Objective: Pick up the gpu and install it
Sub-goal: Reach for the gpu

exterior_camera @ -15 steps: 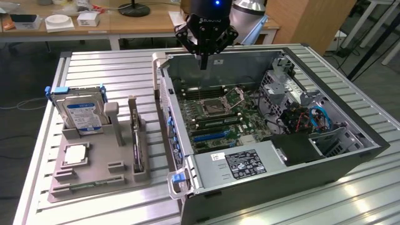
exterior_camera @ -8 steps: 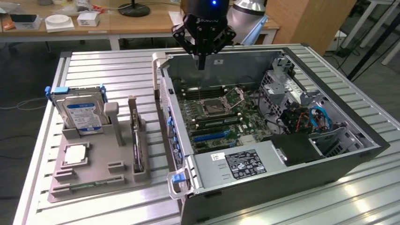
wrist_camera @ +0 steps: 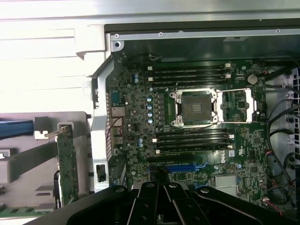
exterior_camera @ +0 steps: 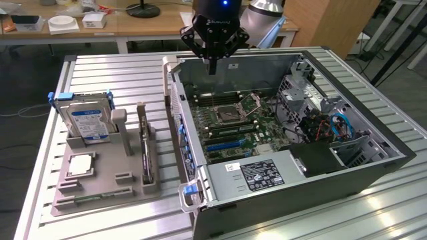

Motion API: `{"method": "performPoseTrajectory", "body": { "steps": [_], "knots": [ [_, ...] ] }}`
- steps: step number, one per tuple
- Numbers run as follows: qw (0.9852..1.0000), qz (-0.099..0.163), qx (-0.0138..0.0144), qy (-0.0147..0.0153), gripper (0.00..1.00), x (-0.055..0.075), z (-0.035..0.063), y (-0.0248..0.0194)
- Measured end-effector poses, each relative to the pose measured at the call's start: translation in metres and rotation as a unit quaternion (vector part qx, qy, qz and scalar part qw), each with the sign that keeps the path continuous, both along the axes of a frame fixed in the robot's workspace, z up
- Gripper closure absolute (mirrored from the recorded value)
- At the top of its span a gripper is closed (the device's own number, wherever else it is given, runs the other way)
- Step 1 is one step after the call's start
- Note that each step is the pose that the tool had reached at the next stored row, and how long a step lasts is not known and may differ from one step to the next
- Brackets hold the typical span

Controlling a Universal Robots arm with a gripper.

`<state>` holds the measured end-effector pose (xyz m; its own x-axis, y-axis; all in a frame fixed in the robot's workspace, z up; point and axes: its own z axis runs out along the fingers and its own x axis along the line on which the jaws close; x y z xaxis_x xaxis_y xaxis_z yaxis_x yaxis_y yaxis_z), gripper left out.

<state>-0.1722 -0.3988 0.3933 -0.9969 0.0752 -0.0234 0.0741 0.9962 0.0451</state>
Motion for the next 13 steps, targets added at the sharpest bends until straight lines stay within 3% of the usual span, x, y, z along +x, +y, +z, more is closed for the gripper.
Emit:
{"method": "performPoseTrajectory", "body": {
  "steps": [13],
  "knots": [
    [1.0000, 0.000, 0.0000, 0.0000, 0.89, -0.0104, 0.0000, 0.0000]
  ]
}}
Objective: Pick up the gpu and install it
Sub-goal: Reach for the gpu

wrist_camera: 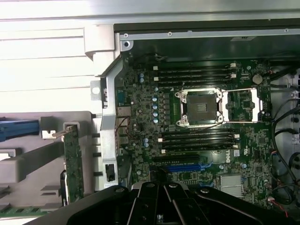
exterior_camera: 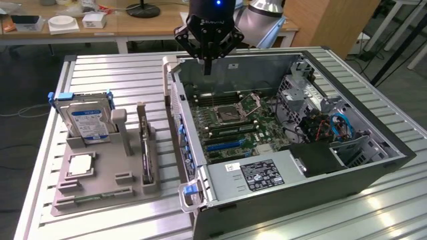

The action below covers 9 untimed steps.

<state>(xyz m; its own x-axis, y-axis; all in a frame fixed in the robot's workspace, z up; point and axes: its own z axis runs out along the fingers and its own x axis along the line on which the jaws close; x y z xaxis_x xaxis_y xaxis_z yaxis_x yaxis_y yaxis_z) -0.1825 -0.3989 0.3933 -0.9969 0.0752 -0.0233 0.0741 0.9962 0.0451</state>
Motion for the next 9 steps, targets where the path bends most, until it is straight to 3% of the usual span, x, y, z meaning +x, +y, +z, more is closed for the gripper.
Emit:
{"method": "performPoseTrajectory", "body": {
  "steps": [9],
  "knots": [
    [1.0000, 0.000, 0.0000, 0.0000, 0.89, -0.0080, 0.0000, 0.0000]
  ]
}}
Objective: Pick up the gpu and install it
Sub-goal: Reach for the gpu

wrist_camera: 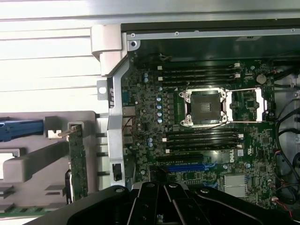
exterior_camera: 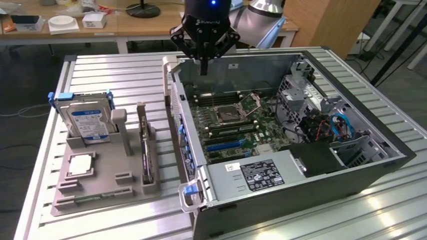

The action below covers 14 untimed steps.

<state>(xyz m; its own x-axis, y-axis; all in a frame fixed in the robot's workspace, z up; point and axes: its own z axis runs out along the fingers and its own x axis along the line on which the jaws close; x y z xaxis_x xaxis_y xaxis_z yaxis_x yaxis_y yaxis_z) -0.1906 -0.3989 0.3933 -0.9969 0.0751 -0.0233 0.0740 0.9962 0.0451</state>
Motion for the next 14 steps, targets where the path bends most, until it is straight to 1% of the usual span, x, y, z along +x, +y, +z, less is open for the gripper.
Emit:
{"method": "performPoseTrajectory", "body": {
  "steps": [14],
  "knots": [
    [1.0000, 0.000, 0.0000, 0.0000, 0.89, -0.012, 0.0000, 0.0000]
  ]
}}
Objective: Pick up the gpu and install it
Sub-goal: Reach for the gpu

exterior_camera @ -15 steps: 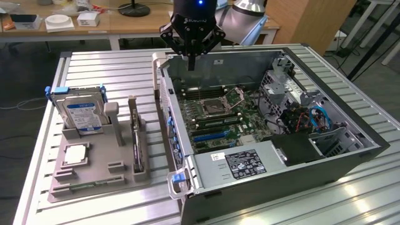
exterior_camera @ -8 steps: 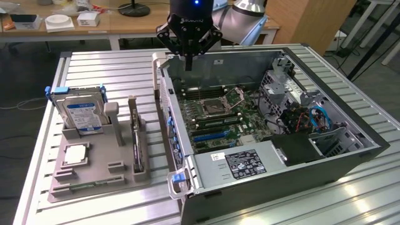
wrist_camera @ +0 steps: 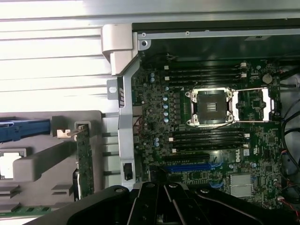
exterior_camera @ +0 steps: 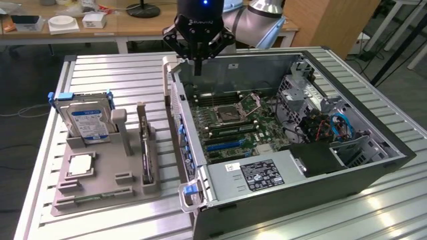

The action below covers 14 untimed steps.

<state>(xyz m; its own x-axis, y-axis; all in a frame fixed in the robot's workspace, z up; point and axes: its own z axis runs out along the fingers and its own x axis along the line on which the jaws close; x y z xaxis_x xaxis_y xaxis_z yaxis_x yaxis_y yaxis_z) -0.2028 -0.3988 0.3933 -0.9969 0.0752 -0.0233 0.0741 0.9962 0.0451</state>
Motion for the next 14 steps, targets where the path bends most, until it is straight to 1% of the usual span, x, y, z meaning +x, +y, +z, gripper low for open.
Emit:
{"method": "performPoseTrajectory", "body": {
  "steps": [14],
  "knots": [
    [1.0000, 0.000, 0.0000, 0.0000, 0.89, -0.015, 0.0000, 0.0000]
  ]
}}
